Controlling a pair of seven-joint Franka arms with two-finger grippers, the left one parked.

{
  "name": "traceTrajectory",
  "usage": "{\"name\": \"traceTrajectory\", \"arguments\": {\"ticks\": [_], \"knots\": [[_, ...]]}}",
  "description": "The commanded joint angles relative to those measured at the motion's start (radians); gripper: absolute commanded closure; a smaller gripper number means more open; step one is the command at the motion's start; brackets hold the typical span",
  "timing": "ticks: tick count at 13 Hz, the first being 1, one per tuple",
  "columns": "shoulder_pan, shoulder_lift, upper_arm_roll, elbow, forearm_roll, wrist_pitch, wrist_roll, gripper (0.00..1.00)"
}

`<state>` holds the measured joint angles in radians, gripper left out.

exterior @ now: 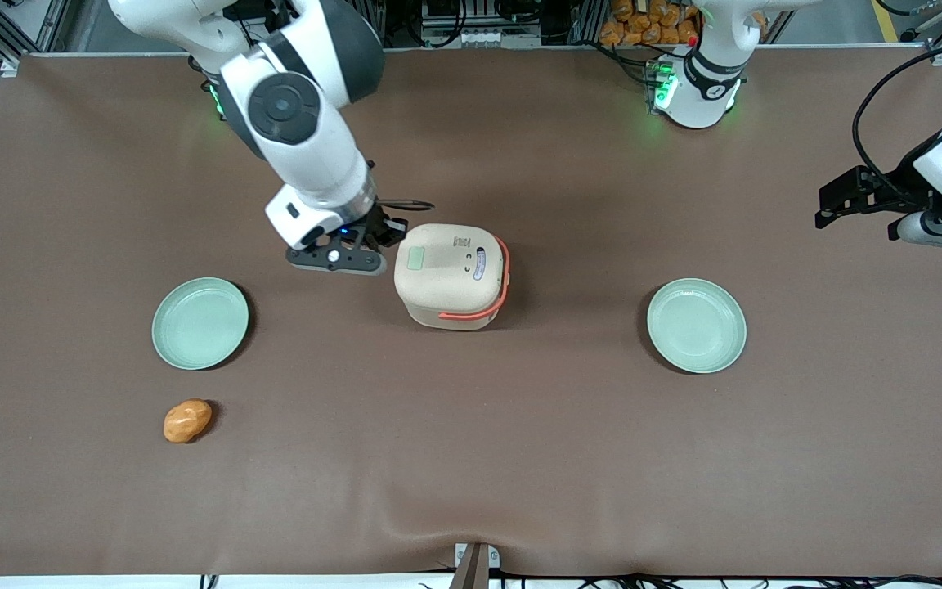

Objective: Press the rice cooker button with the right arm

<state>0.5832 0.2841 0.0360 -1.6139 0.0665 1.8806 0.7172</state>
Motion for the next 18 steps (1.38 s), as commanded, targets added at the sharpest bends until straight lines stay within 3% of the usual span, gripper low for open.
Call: {"name": "traceTrajectory", "arguments": {"ticks": [1, 4, 18], "knots": [[0.021, 0.029, -0.002, -0.010, -0.022, 0.055, 0.027, 1.00], [0.033, 0.037, -0.001, -0.093, -0.022, 0.150, 0.042, 1.00], [0.037, 0.095, 0.050, -0.170, -0.036, 0.272, 0.087, 1.00]]}}
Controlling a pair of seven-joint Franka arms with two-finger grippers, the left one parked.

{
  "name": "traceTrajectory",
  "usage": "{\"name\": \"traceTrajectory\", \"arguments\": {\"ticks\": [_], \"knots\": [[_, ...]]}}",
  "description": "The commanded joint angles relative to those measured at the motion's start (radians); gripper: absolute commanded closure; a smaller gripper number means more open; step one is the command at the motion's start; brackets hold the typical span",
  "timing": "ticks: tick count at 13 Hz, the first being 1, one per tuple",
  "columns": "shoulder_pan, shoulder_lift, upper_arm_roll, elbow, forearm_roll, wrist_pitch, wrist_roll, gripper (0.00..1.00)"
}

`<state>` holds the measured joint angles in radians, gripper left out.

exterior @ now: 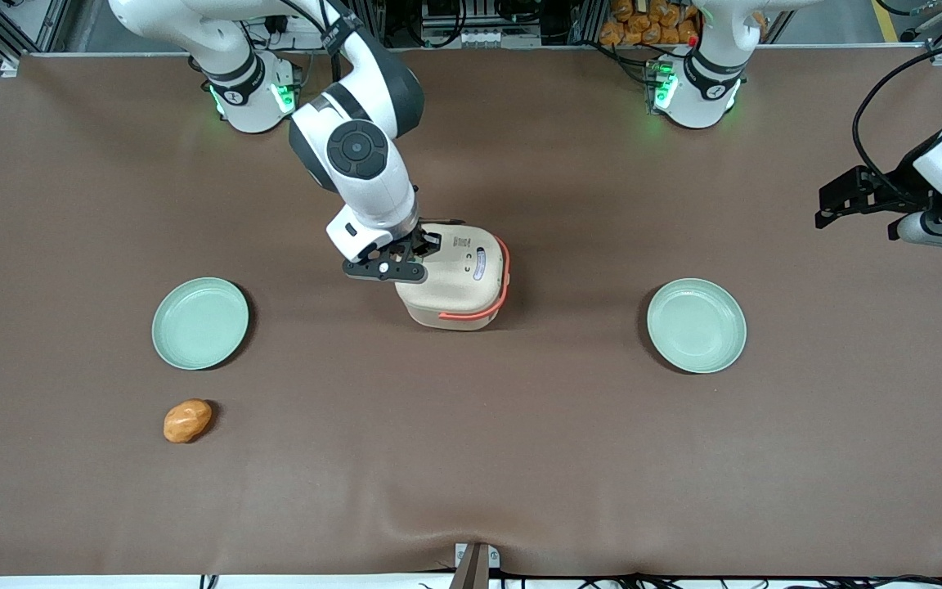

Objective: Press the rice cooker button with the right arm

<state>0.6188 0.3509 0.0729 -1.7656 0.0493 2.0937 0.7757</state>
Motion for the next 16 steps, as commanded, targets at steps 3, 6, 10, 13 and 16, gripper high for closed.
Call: {"name": "traceTrajectory", "arguments": {"ticks": [3, 6, 10, 13, 16], "knots": [[-0.004, 0.022, 0.014, -0.018, -0.019, 0.052, 0.028, 1.00], [-0.048, -0.059, 0.016, 0.037, -0.005, -0.050, 0.011, 0.96], [-0.114, -0.145, 0.015, 0.155, -0.005, -0.256, -0.028, 0.60], [-0.220, -0.275, 0.005, 0.160, -0.014, -0.401, -0.243, 0.00], [-0.289, -0.313, -0.120, 0.213, -0.005, -0.529, -0.458, 0.00]]}}
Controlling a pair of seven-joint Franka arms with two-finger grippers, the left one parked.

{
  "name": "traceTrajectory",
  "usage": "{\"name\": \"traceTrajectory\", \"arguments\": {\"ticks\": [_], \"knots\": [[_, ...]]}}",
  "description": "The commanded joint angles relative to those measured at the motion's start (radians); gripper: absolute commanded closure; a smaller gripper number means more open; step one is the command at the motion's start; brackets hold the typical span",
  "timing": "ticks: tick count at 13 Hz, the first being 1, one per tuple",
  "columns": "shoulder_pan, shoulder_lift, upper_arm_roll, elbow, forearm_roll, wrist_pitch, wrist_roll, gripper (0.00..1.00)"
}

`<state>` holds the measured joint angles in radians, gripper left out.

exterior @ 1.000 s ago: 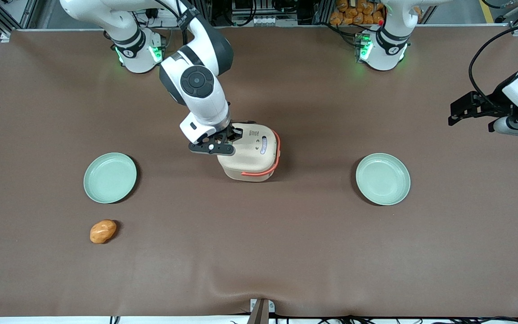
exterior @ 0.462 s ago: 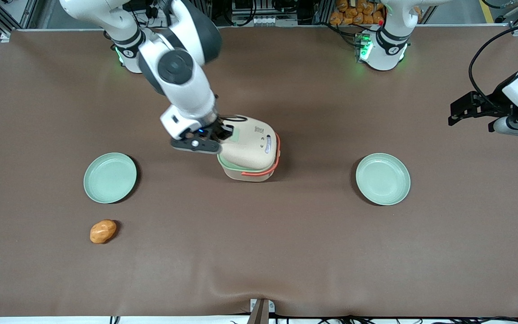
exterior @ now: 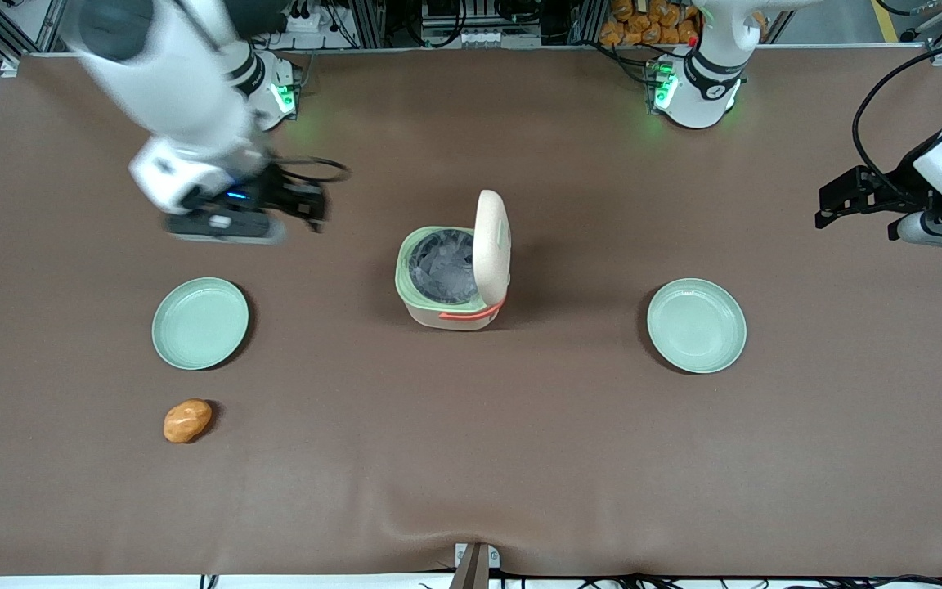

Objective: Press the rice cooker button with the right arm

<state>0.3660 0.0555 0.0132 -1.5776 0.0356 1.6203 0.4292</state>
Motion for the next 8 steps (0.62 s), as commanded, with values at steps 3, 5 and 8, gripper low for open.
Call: {"name": "traceTrajectory", "arguments": {"ticks": [3, 5, 8], "knots": [[-0.125, -0.063, -0.101, 0.045, 0.009, -0.132, -0.237, 0.00], [-0.191, -0.080, -0.114, 0.051, 0.000, -0.134, -0.364, 0.00], [-0.266, -0.101, -0.154, 0.041, -0.006, -0.184, -0.524, 0.00]]}}
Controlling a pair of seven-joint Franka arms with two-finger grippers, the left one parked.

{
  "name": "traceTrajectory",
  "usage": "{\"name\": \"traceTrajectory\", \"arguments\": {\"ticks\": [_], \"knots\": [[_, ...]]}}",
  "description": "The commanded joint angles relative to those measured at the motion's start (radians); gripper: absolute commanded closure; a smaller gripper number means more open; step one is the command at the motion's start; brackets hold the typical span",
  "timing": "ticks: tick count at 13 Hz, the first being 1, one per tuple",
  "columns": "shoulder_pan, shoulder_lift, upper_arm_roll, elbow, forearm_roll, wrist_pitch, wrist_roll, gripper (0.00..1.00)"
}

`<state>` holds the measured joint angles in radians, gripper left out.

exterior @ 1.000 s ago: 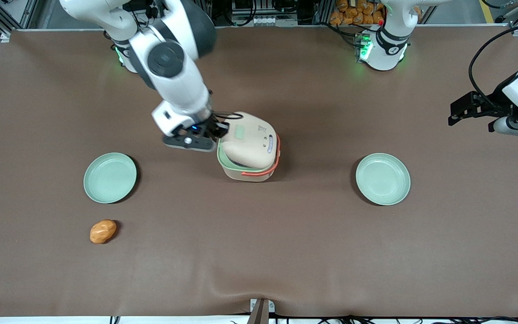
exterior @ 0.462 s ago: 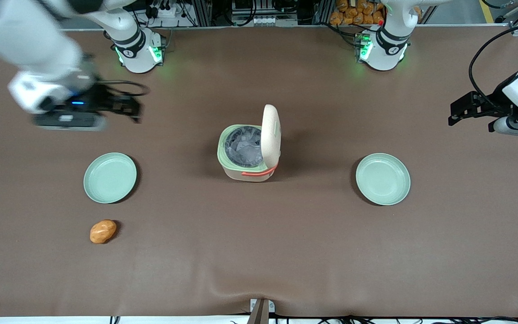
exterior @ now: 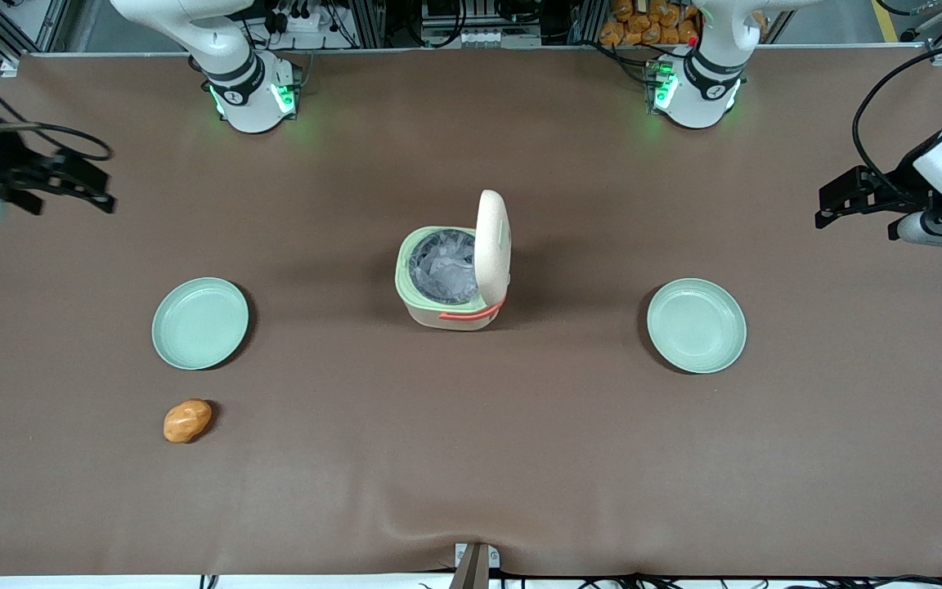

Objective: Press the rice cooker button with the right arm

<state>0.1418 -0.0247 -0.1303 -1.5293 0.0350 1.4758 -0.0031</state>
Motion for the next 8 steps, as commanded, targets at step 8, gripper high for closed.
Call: {"name": "traceTrajectory", "arguments": {"ticks": [8], "knots": [[-0.045, -0.041, -0.048, -0.029, -0.006, -0.039, -0.109, 0.00]]}}
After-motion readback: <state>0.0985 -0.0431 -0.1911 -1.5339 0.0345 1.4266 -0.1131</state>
